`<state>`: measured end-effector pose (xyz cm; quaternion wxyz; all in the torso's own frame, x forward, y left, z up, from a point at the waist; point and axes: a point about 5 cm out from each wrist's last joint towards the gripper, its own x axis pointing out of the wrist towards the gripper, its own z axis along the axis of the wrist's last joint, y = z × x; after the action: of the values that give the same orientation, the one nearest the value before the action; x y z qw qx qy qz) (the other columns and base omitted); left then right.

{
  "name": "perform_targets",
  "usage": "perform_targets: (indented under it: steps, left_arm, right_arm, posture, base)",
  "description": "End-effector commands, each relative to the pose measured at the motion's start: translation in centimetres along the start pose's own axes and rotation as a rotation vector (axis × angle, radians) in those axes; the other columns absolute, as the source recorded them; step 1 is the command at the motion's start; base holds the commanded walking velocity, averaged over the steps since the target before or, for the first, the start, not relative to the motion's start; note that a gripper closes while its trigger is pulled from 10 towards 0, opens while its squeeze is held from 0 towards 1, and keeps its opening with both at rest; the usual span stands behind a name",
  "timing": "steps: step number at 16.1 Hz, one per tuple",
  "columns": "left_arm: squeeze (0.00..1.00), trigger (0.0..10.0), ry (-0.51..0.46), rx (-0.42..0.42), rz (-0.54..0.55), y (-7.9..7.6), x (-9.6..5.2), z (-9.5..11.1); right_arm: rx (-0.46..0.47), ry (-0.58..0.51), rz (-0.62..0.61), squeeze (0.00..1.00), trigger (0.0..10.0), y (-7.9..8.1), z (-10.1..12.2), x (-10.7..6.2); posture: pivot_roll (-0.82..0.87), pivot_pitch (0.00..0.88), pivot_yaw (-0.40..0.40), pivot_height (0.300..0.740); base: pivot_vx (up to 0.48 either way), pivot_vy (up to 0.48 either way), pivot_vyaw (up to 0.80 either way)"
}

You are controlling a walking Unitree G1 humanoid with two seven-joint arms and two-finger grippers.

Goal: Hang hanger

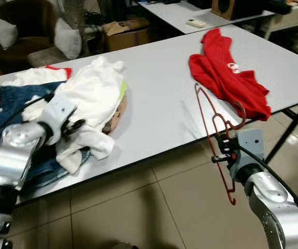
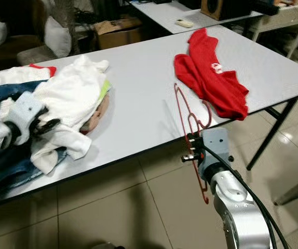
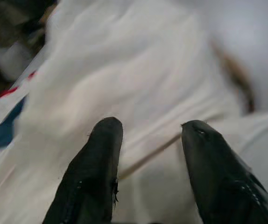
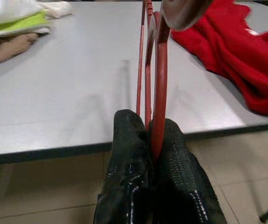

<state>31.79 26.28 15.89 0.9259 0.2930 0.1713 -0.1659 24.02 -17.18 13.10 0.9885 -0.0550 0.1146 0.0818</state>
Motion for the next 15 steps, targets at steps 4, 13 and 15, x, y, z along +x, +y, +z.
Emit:
perform_targets:
  steps: [4, 13, 15]
  left_arm:
    - [0.00, 10.0, 0.077, -0.036, 0.275, 4.0, -1.8, -1.4]
    - [0.00, 10.0, 0.181, -0.502, 0.358, 2.5, 0.0, -4.9]
    - [0.00, 10.0, -0.027, -0.582, 0.131, -1.1, 3.6, -0.2]
  right_arm:
    - [0.003, 0.000, 0.012, 0.00, 10.0, 0.2, 0.0, -0.1]
    - [0.008, 0.003, 0.011, 0.00, 10.0, 0.5, -0.1, 0.0]
    - [0.008, -0.004, 0.010, 0.00, 10.0, 0.6, 0.1, 0.2]
  posture:
    - [-0.11, 0.000, 0.095, 0.740]
    - [-0.11, 0.000, 0.107, 0.740]
    - [-0.12, 0.000, 0.114, 0.740]
  base:
    - [0.000, 0.000, 0.00]
    - [0.000, 0.000, 0.00]
    - [0.000, 0.000, 0.00]
